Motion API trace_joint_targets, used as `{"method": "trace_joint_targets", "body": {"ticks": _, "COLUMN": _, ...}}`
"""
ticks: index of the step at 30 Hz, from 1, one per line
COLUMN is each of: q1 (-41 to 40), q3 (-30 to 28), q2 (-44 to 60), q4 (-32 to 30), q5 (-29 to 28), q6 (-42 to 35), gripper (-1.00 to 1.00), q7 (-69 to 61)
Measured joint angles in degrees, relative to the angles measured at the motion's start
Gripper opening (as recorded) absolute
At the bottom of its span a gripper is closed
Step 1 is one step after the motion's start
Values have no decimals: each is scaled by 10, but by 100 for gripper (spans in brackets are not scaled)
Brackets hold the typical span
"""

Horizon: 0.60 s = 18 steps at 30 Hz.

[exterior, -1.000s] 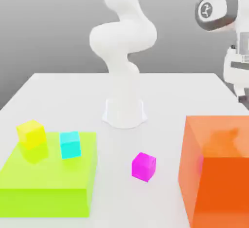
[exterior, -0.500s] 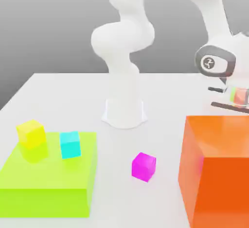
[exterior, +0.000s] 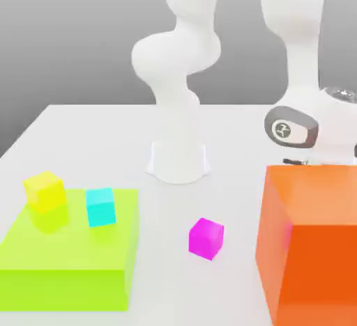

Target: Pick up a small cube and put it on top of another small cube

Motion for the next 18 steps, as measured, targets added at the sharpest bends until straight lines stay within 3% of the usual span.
{"method": "trace_joint_targets", "body": {"ticks": 5, "q1": -17, "q3": 30, "q2": -98, "q4": -18, "q5": 54, "q6": -79, "gripper": -100, "q7": -40}}
{"method": "trace_joint_targets", "body": {"ticks": 7, "q1": -21, "q3": 24, "q2": -105, "q4": 3, "q5": 63, "q6": -122, "gripper": -100, "q7": -18}}
{"method": "trace_joint_targets", "body": {"ticks": 14, "q1": -6, "q3": 37, "q2": -216, "q4": 103, "q5": 17, "q6": -290, "gripper": -100, "q7": 93}}
{"method": "trace_joint_targets", "body": {"ticks": 18, "q1": -66, "q3": -11, "q2": -288, "q4": 111, "q5": -3, "q6": -352, "gripper": -100, "q7": 128}}
